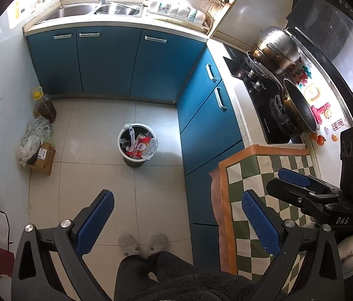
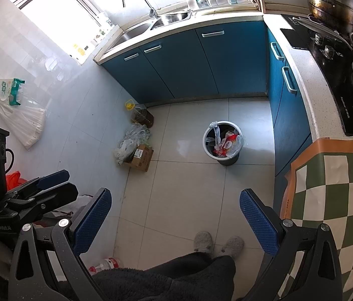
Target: Collect trash
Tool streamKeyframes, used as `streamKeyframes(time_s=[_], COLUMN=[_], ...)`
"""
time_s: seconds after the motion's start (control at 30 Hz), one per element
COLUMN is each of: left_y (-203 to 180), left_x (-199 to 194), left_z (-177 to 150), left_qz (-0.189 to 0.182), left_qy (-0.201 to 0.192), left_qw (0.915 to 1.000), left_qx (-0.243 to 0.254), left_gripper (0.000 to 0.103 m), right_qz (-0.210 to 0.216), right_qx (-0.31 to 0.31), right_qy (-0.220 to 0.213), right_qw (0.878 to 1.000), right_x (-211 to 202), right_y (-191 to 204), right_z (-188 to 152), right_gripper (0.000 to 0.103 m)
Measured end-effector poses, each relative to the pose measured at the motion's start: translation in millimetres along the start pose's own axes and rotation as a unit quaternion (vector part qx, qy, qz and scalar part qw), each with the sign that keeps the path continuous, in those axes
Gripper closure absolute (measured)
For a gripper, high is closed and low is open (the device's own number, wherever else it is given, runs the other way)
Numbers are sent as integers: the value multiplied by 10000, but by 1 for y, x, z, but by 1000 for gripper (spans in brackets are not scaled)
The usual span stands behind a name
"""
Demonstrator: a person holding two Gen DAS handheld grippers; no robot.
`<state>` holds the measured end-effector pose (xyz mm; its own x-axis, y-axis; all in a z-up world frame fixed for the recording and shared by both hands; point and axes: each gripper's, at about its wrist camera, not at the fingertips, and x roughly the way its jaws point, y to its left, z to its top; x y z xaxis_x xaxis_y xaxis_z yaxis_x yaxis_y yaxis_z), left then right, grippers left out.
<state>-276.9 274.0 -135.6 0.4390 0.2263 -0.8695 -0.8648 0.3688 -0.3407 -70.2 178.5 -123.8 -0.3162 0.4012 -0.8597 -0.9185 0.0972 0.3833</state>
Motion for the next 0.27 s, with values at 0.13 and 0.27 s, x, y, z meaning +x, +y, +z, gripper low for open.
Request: streamKeyframes(time_s=[0.13,0.27], left_y=[-1,3], left_x=[0,1], left_z=[-1,4], left_qz=[40,27], left_qy=[-20,-21], left_qw=[10000,10000], left_qx=[-31,-39], left_gripper=[0,0], right_qz=[3,-2], right_qx=[-7,-4], right_qy=[6,3], right_qw=[10000,10000], right_x=[0,0], right_y=[0,-1], right_z=[0,0], right_gripper=[0,0])
